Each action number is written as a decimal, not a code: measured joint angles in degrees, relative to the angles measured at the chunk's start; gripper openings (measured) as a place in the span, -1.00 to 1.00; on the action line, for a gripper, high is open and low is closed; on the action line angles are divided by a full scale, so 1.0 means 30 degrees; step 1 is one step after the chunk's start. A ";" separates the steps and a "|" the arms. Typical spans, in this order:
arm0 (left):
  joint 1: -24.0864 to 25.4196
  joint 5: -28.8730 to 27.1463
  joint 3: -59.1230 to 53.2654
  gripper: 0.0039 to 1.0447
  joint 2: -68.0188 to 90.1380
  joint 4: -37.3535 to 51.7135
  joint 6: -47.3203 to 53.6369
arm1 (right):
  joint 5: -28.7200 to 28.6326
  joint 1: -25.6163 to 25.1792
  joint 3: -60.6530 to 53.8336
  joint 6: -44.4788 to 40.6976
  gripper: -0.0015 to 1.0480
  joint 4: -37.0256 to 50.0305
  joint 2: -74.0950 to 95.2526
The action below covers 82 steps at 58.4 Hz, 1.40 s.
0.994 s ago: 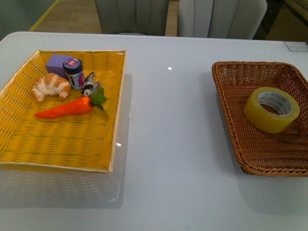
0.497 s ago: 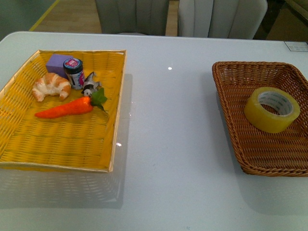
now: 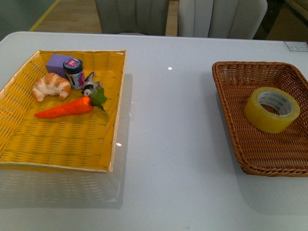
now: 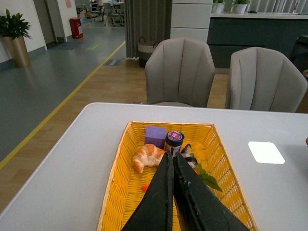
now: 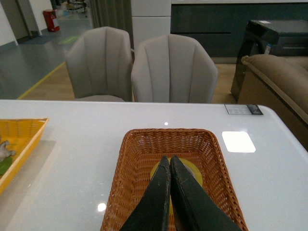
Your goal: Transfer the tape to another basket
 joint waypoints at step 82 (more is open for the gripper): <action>0.0000 0.0000 0.0000 -0.80 -0.0007 0.0000 0.0000 | 0.0058 0.0073 0.0000 -0.0036 -0.30 -0.9857 -0.9945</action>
